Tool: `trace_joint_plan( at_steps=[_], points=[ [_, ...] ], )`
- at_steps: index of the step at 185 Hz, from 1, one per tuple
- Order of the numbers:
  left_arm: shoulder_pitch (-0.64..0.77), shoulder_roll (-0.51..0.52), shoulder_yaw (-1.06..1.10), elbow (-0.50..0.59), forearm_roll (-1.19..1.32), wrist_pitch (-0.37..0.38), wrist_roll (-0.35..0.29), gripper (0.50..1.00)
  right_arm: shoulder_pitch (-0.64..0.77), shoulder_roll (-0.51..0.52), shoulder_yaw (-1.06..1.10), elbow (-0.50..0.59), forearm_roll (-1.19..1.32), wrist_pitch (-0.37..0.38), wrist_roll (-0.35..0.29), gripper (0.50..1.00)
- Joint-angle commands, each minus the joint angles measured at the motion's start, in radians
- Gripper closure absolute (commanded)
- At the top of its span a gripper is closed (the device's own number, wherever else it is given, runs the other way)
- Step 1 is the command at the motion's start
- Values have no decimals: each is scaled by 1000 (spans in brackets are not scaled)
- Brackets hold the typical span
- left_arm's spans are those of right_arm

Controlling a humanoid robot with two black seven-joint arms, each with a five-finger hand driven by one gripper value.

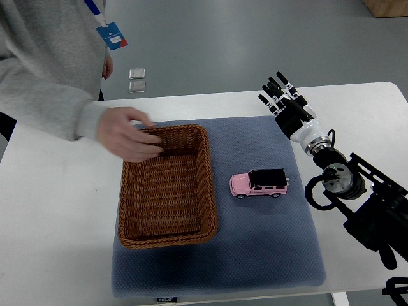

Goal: Place pink car in brown basket
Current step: 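Reach the right hand toward the pink toy car beside the basket, then close the right hand fingers around the pink car's body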

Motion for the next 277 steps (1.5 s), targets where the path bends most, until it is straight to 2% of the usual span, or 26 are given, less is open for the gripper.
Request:
trace_joint_plan(
  at_steps=[1, 41, 73, 92, 133, 159, 185, 277],
  points=[
    [0, 0, 0, 0, 0, 0, 0, 500, -1, 2, 0, 0, -2, -2, 0, 589],
    [-2, 0, 0, -2, 0, 0, -1, 500, 12, -12, -28, 5, -20, 2, -3, 587],
    [-9, 0, 0, -2, 0, 0, -1, 500, 90, -103, -117, 22, -118, -1, -64, 589],
    [-14, 0, 0, -2, 0, 0, -1, 500, 163, -170, -232, 38, -256, 4, -104, 589],
    [-15, 0, 2, -2, 0, -12, -1, 500, 358, -396, -560, 242, -666, 45, -149, 589],
    [-17, 0, 0, 0, 0, -12, -1, 500, 467, -482, -755, 347, -799, 68, -160, 589],
    [-21, 0, 0, 0, 0, -12, -1, 500, 496, -505, -862, 377, -854, 64, -161, 589],
    [-25, 0, 0, 6, 0, -12, -1, 500, 394, -497, -871, 384, -950, -7, -175, 589]
  ],
)
